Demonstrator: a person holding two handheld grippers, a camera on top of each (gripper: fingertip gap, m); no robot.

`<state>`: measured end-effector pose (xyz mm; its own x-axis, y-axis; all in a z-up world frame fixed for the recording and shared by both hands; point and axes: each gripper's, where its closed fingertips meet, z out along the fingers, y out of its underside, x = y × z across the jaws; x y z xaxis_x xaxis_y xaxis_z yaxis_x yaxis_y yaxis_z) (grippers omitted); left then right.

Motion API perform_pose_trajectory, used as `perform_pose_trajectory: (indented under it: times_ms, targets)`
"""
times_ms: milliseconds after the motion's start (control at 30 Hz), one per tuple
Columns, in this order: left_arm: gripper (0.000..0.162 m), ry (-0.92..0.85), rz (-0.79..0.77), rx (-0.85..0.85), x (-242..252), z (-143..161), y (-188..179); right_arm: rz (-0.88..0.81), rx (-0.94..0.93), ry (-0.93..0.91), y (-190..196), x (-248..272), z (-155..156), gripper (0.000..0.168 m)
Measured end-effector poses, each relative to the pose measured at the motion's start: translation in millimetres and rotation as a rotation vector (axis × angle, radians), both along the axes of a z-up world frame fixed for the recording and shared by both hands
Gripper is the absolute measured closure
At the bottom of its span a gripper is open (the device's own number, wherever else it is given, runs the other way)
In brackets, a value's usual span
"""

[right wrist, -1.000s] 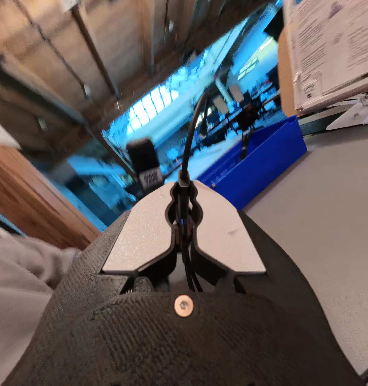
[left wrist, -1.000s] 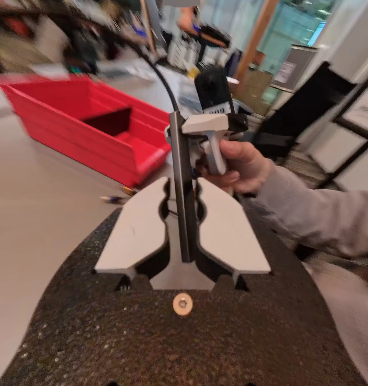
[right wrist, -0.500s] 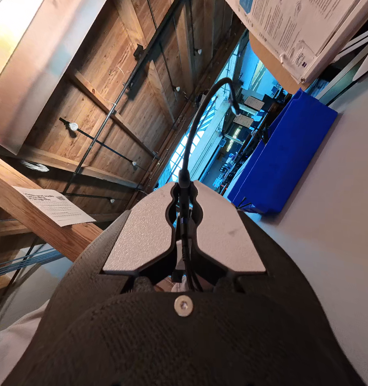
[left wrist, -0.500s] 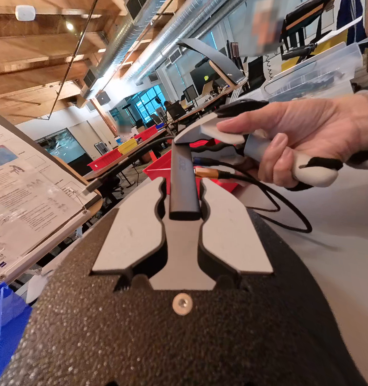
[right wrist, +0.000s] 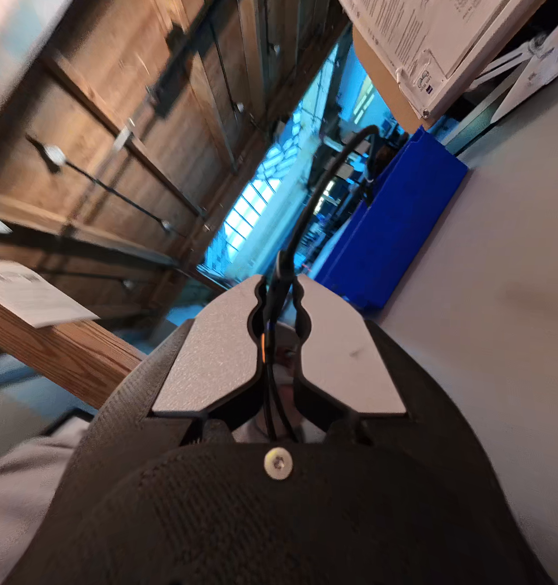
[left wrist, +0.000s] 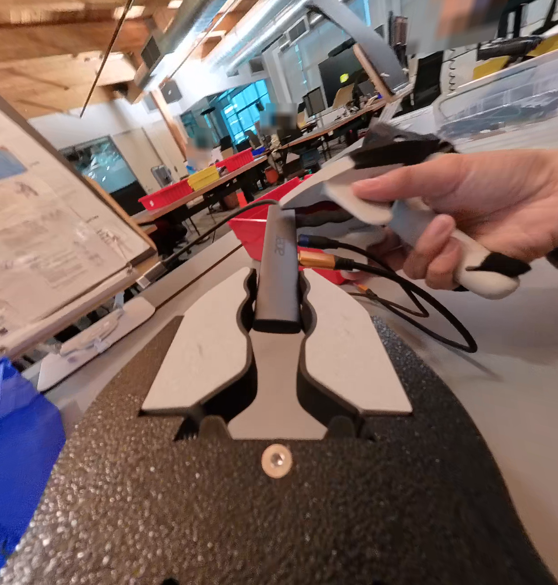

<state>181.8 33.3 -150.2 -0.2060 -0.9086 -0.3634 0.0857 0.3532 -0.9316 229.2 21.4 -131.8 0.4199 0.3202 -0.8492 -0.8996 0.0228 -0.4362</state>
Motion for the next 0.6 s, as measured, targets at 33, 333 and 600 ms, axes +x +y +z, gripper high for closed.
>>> perform_pose_trajectory:
  times_ms: [33,333,600]
  targets:
    - [0.137,0.013,0.02,-0.03,0,0,5,-0.002,-0.035,-0.084,0,-2,-1,0.146]
    - [0.137,0.041,0.158,-0.314,-2,-5,59,-0.24,-0.268,-1.014,14,-50,3,0.127]
    - [0.137,0.022,0.131,-0.391,-12,-16,59,-0.362,-0.471,-1.286,39,-64,-42,0.149]
